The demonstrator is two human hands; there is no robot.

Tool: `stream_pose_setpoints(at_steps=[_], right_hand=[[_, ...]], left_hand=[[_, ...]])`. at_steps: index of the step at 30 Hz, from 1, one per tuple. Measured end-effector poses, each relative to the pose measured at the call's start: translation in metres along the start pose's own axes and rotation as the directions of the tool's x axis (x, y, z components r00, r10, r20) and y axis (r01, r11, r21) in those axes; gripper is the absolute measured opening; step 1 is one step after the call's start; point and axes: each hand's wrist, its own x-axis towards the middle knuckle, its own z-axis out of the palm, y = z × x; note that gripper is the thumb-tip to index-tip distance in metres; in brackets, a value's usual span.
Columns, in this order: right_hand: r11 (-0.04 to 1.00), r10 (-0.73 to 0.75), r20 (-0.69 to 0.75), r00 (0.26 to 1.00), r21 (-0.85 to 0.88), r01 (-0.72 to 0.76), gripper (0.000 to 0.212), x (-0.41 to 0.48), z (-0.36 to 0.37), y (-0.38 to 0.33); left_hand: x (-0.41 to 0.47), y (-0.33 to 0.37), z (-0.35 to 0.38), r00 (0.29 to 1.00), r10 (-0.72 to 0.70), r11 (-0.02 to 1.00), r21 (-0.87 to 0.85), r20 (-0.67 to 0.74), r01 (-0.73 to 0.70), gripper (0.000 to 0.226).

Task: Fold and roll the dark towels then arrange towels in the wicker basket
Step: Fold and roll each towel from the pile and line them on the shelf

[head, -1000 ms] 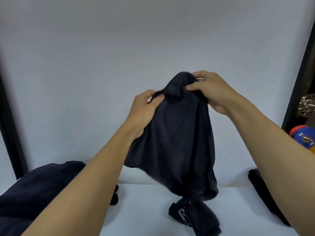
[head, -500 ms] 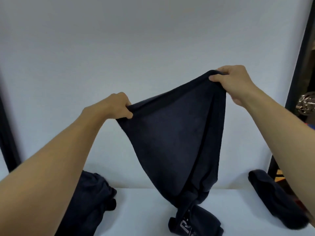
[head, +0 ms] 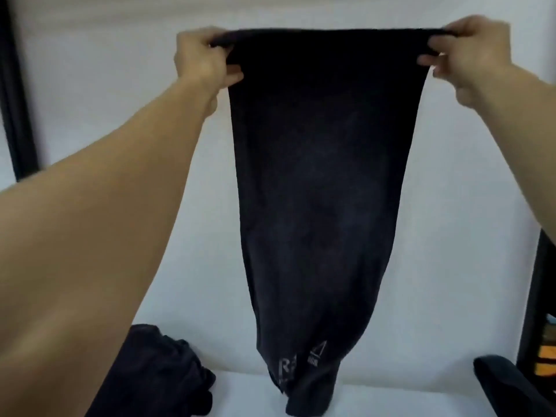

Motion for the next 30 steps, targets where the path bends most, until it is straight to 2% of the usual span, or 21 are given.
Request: stream_pose_setpoints(at_steps=[3,5,10,14,18,21,23,25,27,30], right_hand=[[0.989,-0.107,0.004,0.994,0.105,0.106,0.017,-0.02,-0.006,-0.032],[0.984,-0.123,0.016,0.992,0.135,0.119,0.017,-0.04,-0.013,-0.054],[0.983,-0.087,0.014,0.996,0.165,0.083,0.014,-0.101,-0.026,-0.114],[0.976,0.007,-0.016,1.0,0.218,-0.003,0.01,-0.157,-0.034,-0.16],[0.991,0.065,0.005,0.998,0.117,-0.066,0.01,-0.205,-0.041,-0.185],[0.993,0.119,0.107,0.987,-0.025,-0.117,0.009,-0.238,-0.046,-0.191],[0.977,0.203,0.141,0.969,-0.1,-0.19,0.001,-0.262,-0.051,-0.182],[0.936,0.317,0.178,0.932,-0.216,-0.278,0.004,-0.289,-0.056,-0.157],[0.86,0.451,0.218,0.865,-0.366,-0.356,0.004,-0.323,-0.064,-0.119],[0.713,0.649,0.249,0.719,-0.527,-0.462,0.009,-0.383,-0.074,-0.047]], left_hand=[[-0.008,0.029,-0.017,0.996,0.089,0.996,-0.028,0.022,-0.089,0.023],[-0.02,0.047,-0.032,0.995,0.098,0.994,-0.057,0.028,-0.096,0.017],[-0.066,0.092,-0.078,0.997,0.069,0.989,-0.132,0.031,-0.064,0.014],[-0.105,0.119,-0.12,0.996,0.072,0.99,-0.126,0.058,-0.065,0.009],[-0.14,0.135,-0.153,0.994,0.072,0.997,-0.047,0.085,-0.069,0.01],[-0.166,0.137,-0.174,0.995,-0.007,0.999,0.045,0.096,0.003,0.019],[-0.188,0.126,-0.181,0.992,-0.049,0.995,0.096,0.114,0.038,0.026],[-0.215,0.1,-0.188,0.978,-0.147,0.976,0.184,0.148,0.118,0.032],[-0.249,0.056,-0.197,0.934,-0.314,0.908,0.341,0.171,0.243,0.033],[-0.305,-0.025,-0.213,0.807,-0.565,0.737,0.543,0.169,0.403,0.028]])
